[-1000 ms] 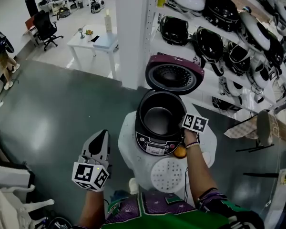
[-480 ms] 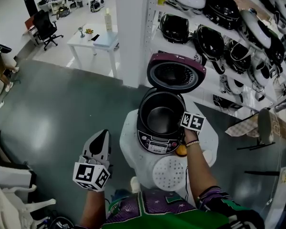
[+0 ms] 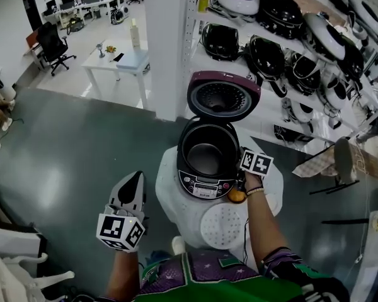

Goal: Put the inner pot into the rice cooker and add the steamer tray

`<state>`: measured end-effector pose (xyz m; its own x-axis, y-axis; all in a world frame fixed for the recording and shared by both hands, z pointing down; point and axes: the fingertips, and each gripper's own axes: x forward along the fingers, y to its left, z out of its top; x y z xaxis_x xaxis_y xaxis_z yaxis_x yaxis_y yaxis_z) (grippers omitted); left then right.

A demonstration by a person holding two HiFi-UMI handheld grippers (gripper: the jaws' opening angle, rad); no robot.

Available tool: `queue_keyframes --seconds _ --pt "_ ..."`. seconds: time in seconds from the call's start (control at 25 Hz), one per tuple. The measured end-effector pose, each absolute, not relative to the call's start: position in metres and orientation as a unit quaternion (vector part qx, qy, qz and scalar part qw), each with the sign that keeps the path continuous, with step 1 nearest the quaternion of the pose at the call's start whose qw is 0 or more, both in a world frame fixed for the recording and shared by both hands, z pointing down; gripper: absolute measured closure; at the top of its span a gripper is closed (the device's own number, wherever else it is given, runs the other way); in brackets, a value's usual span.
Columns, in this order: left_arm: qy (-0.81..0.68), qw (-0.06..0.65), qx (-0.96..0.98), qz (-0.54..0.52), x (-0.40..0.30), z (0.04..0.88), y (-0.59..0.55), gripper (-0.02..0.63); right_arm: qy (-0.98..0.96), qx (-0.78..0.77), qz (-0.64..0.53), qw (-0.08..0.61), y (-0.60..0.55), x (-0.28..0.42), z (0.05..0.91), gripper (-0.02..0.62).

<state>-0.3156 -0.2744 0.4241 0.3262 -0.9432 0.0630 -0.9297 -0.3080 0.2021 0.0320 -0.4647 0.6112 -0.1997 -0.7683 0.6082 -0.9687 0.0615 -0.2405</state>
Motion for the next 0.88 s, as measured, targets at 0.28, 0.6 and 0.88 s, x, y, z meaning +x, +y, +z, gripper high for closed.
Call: queue_keyframes --seconds 0.28,0.6,0.88 --pt "-0.553 0.087 0.828 -0.042 -0.303 0.413 -0.256 0.584 -0.708 0.626 0.298 0.135 -0.422 0.050 0.590 0.534" --pt "-0.511 0.086 0.854 -0.054 -0.279 0.409 -0.229 0.584 -0.706 0.646 0.270 0.108 -0.350 0.067 0.557 0.545" --pt "-0.481 0.087 0.871 -0.053 -0.249 0.406 -0.216 0.584 -0.723 0.646 0.228 0.088 -0.286 0.071 0.518 0.566"
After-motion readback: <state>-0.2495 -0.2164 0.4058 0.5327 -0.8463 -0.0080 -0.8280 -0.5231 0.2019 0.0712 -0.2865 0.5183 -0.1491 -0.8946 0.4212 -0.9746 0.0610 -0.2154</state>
